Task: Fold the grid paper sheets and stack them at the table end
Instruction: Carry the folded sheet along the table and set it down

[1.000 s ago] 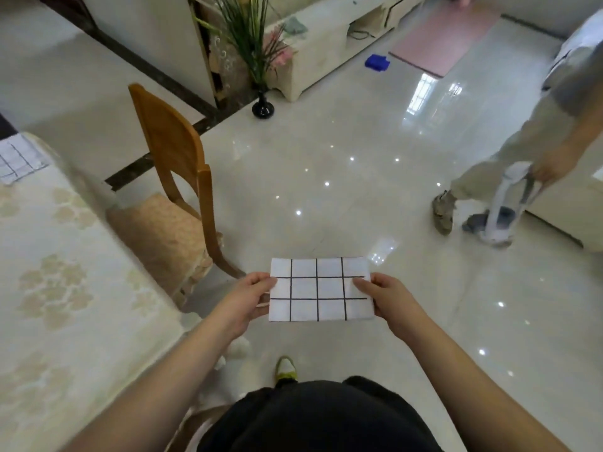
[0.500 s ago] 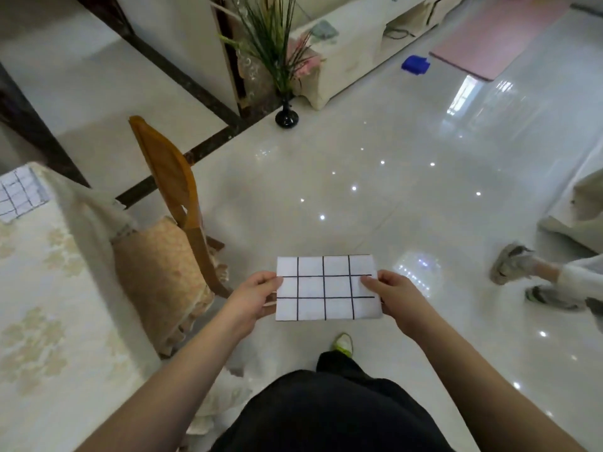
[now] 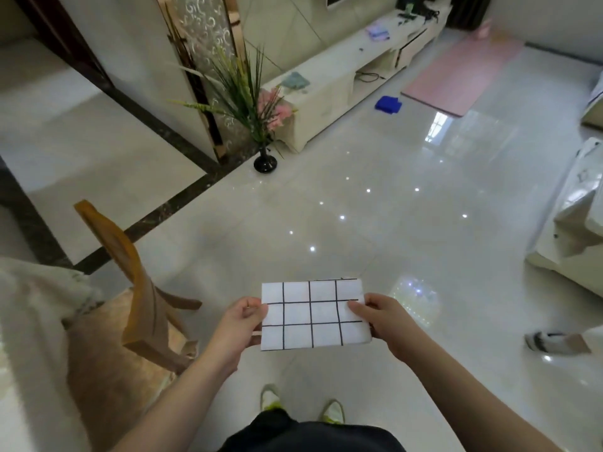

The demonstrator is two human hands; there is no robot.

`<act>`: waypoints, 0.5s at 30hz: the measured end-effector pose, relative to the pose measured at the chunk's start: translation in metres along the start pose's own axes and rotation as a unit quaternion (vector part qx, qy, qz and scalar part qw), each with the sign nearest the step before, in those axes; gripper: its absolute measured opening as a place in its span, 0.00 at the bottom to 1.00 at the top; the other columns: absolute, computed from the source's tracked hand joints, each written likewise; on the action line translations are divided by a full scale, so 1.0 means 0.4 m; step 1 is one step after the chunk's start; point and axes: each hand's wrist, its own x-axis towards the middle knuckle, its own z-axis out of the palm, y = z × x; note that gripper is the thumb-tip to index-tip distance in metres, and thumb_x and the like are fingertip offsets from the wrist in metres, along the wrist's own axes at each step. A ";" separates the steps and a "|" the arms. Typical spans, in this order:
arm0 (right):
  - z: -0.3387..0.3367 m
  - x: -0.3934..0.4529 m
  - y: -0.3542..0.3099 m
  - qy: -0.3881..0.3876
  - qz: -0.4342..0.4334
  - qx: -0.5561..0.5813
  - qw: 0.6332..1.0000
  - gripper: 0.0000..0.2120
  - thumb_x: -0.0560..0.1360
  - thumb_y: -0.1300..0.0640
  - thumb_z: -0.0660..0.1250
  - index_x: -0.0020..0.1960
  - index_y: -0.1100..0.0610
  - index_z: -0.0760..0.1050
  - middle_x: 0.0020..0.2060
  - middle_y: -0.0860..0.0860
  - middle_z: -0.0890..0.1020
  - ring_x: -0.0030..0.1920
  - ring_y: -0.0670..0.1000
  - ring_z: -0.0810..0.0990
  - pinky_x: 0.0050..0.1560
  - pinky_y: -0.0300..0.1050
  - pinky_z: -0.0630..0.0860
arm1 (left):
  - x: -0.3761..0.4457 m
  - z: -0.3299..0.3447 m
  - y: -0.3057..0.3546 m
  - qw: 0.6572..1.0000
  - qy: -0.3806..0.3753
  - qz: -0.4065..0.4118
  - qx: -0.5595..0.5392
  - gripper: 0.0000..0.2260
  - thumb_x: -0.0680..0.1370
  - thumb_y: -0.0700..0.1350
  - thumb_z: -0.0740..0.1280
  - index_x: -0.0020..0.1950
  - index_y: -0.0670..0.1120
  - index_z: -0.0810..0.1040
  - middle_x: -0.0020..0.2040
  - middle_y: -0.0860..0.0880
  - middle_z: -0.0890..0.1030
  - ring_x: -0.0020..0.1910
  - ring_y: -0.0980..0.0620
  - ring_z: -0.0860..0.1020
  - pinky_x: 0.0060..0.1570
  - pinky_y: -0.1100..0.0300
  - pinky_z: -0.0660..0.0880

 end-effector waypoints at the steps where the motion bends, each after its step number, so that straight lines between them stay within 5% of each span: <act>1: 0.010 0.019 -0.019 -0.003 -0.002 -0.002 1.000 0.09 0.76 0.58 0.69 0.49 0.65 0.79 0.41 0.55 0.85 0.41 0.53 0.84 0.40 0.46 0.80 | 0.016 -0.010 0.011 1.000 0.005 0.001 -0.007 0.07 0.80 0.38 0.63 0.55 0.36 0.73 0.44 0.40 0.79 0.34 0.49 0.78 0.28 0.61 0.75; 9: 0.179 0.238 -0.205 -0.049 -0.013 -0.054 0.997 0.07 0.76 0.58 0.69 0.46 0.63 0.78 0.40 0.55 0.84 0.38 0.51 0.84 0.37 0.43 0.79 | 0.167 -0.164 0.123 0.996 0.073 0.028 -0.053 0.07 0.80 0.37 0.63 0.56 0.34 0.74 0.48 0.34 0.80 0.39 0.45 0.79 0.30 0.63 0.77; 15: 0.366 0.425 -0.384 -0.089 -0.035 -0.105 0.990 0.07 0.76 0.58 0.69 0.44 0.63 0.78 0.39 0.56 0.84 0.38 0.50 0.84 0.35 0.42 0.79 | 0.301 -0.318 0.242 0.983 0.131 0.048 -0.117 0.02 0.80 0.37 0.64 0.48 0.41 0.75 0.41 0.43 0.81 0.31 0.54 0.79 0.28 0.66 0.76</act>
